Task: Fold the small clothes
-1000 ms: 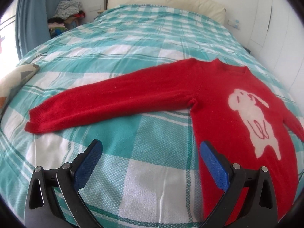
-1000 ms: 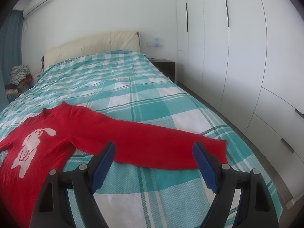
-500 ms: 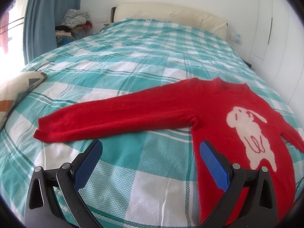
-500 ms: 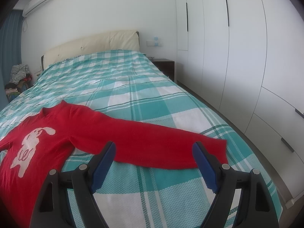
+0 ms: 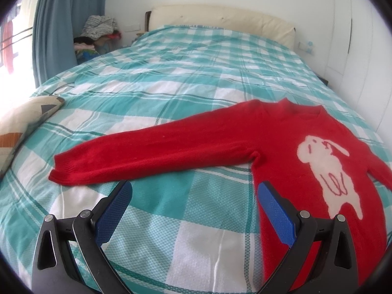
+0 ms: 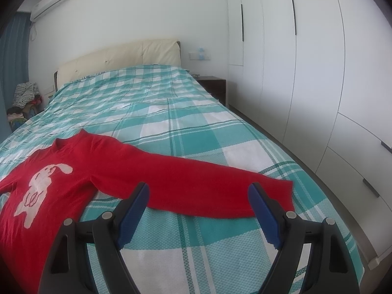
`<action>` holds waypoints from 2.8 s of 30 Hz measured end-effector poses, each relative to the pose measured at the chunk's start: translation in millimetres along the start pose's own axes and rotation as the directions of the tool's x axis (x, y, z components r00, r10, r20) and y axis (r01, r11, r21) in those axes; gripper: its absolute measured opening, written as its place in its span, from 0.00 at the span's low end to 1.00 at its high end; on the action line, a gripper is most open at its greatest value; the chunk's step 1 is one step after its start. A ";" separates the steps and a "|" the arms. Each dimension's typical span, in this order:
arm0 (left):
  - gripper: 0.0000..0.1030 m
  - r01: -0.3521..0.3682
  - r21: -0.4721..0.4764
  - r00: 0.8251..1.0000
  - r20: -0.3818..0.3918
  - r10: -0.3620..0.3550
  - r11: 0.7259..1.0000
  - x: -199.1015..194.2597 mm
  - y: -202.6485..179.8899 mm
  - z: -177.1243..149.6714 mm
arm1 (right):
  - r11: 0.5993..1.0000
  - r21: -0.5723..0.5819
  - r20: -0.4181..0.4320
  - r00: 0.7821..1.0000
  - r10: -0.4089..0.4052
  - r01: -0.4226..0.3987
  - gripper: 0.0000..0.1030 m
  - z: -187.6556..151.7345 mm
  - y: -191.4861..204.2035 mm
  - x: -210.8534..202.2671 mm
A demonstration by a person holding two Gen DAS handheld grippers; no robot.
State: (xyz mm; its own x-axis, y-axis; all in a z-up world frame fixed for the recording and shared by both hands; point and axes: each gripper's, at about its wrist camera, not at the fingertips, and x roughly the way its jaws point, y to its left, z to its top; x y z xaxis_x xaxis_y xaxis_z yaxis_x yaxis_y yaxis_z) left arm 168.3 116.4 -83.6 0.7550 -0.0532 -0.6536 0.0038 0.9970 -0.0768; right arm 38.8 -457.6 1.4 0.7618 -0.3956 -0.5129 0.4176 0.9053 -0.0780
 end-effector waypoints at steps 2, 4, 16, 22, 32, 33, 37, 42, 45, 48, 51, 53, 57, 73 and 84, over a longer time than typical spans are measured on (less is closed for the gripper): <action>0.99 -0.005 0.003 1.000 -0.001 0.005 1.000 0.0 0.2 -0.8 | 1.000 -0.001 -0.003 1.000 0.001 -0.001 0.79 0.1 1.0 0.4; 0.99 -0.012 0.008 1.000 0.000 0.012 1.000 0.3 -0.2 -1.2 | 1.000 -0.002 -0.003 1.000 0.000 0.000 0.79 -0.1 2.0 -0.1; 0.99 -0.044 0.026 0.999 -0.004 0.044 0.999 1.4 -1.2 -1.7 | 1.000 -0.018 -0.015 1.000 -0.002 0.002 0.79 -1.6 5.0 2.0; 0.99 -0.046 0.027 0.999 -0.004 0.046 0.999 1.0 -1.7 -1.9 | 0.999 -0.032 -0.020 1.000 -0.003 0.003 0.79 -2.5 7.8 3.5; 0.99 -0.050 0.032 0.999 -0.006 0.051 0.998 1.6 0.2 -2.0 | 0.998 -0.058 -0.031 0.999 0.008 -0.010 0.79 -3.8 13.8 5.8; 0.99 -0.050 0.032 0.999 -0.007 0.050 0.998 1.5 0.3 -1.9 | 0.998 -0.058 -0.031 0.999 0.010 -0.012 0.79 -3.8 13.9 5.8; 0.99 -0.045 0.027 0.999 -0.004 0.046 0.999 1.5 1.1 -1.6 | 0.996 0.044 -0.027 0.996 0.085 -0.084 0.79 5.0 -7.9 5.1; 0.99 -0.029 0.014 1.000 -0.007 0.029 0.999 1.5 3.4 0.7 | 0.890 0.433 -0.012 0.986 0.165 -0.144 0.79 22.1 -104.5 6.3; 0.99 -0.026 0.020 1.000 -0.001 0.026 0.999 -0.1 2.2 1.6 | 0.790 0.592 -0.069 0.967 0.244 -0.157 0.79 10.7 -145.3 18.2; 0.99 -0.032 0.033 0.999 -0.004 0.032 0.999 0.5 -0.8 0.7 | 0.688 0.712 -0.140 0.932 0.334 -0.140 0.78 -12.5 -162.7 35.3; 0.99 -0.035 0.035 0.999 -0.012 0.035 0.999 2.1 -0.7 -0.5 | 0.549 0.823 -0.120 0.901 0.416 -0.144 0.77 -35.4 -168.3 47.0; 0.99 -0.037 0.035 0.999 -0.016 0.038 0.999 2.8 -1.0 -1.4 | 0.499 0.855 -0.109 0.892 0.438 -0.140 0.75 -43.8 -167.5 60.0; 0.99 -0.046 0.034 0.999 -0.018 0.047 0.998 2.2 0.5 -3.0 | 0.503 0.861 -0.130 0.923 0.362 -0.076 0.60 -50.0 -168.2 84.3; 0.99 0.013 -0.010 1.000 -0.006 -0.013 1.000 -9.0 4.8 7.3 | 0.774 0.596 -0.028 0.958 0.287 -0.215 0.04 80.4 -78.7 79.9; 0.99 0.013 -0.079 1.000 -0.013 -0.014 0.997 -11.9 28.8 14.2 | 0.749 0.102 -0.116 0.740 0.663 -0.655 0.04 159.6 247.9 37.3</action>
State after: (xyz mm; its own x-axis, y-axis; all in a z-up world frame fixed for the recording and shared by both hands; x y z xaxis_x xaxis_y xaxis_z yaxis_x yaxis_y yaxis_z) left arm 168.7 146.5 -67.4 0.7460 -0.0676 -0.6625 -0.0383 0.9888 -0.1439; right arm 249.8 -272.6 99.4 0.7828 0.3256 -0.5303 -0.1362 0.9212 0.3645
